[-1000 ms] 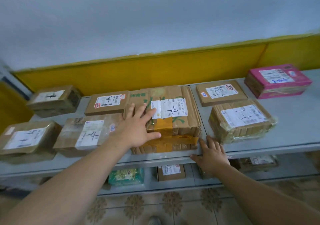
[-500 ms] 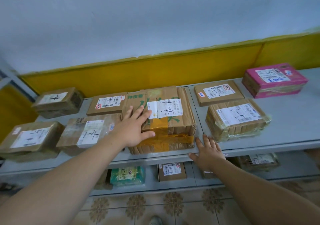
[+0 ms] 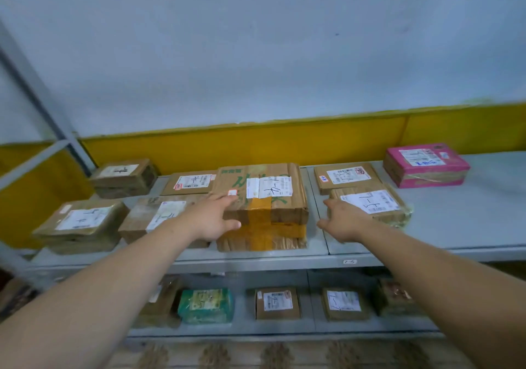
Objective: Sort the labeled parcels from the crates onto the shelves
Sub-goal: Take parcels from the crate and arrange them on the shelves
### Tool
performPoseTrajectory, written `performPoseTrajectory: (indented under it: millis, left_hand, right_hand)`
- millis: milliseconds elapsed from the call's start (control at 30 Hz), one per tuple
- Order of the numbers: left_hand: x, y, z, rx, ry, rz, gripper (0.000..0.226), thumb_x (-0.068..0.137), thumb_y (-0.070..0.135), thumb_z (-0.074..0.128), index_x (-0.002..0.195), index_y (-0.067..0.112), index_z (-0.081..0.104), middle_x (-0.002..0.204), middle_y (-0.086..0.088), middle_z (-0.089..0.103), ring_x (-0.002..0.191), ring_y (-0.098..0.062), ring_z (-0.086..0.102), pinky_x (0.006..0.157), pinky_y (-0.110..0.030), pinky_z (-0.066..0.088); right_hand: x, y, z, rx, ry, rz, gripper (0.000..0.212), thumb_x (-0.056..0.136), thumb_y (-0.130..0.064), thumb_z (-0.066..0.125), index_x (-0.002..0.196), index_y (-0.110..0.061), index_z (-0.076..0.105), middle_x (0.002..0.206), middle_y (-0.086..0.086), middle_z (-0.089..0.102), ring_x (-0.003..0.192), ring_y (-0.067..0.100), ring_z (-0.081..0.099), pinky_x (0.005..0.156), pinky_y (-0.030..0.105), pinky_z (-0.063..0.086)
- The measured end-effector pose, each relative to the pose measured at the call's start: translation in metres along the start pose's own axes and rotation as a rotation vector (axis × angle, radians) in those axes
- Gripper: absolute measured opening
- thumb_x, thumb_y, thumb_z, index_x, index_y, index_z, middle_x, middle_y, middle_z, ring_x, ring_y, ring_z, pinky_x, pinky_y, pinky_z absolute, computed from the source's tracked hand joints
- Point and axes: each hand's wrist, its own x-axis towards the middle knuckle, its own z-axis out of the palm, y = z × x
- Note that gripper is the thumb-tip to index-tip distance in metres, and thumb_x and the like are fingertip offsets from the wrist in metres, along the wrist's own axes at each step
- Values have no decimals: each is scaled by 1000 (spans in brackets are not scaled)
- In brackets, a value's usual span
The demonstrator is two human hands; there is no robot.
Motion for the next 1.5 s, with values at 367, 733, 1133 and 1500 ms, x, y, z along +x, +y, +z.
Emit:
performPoseTrajectory:
  millis: [367, 733, 1133, 1500]
  left_hand:
    - [-156, -93, -31, -125, 124, -82, 70, 92, 50, 56, 151, 26, 28, 159, 4, 25, 144, -18, 25, 116, -34, 23]
    - [-368, -269, 11, -323, 149, -471, 63, 92, 42, 60, 148, 27, 36, 152, 2, 37, 136, -19, 39, 110, -36, 36]
    - [-431, -428, 64, -397, 114, -823, 68, 91, 45, 60, 150, 26, 31, 155, 0, 33, 140, -21, 33, 113, -33, 32]
    - [-392, -582, 66, -529, 95, -919, 68, 94, 40, 59, 151, 20, 29, 155, -5, 33, 140, -23, 33, 111, -32, 33]
  right_hand:
    - [-72, -191, -22, -161, 136, -290, 68, 99, -49, 45, 156, -20, 24, 159, 9, 33, 143, 29, 34, 112, 37, 30]
    - [-146, -453, 86, -221, 13, -686, 71, 98, -53, 47, 157, -20, 23, 159, 8, 32, 142, 28, 37, 110, 37, 34]
    - [-109, -662, 195, -222, -194, -951, 73, 99, -55, 47, 157, -18, 23, 160, 7, 30, 142, 30, 35, 111, 42, 37]
    - [-17, -812, 263, -253, -328, -956, 71, 99, -53, 48, 155, -17, 25, 155, 8, 38, 135, 30, 43, 105, 41, 43]
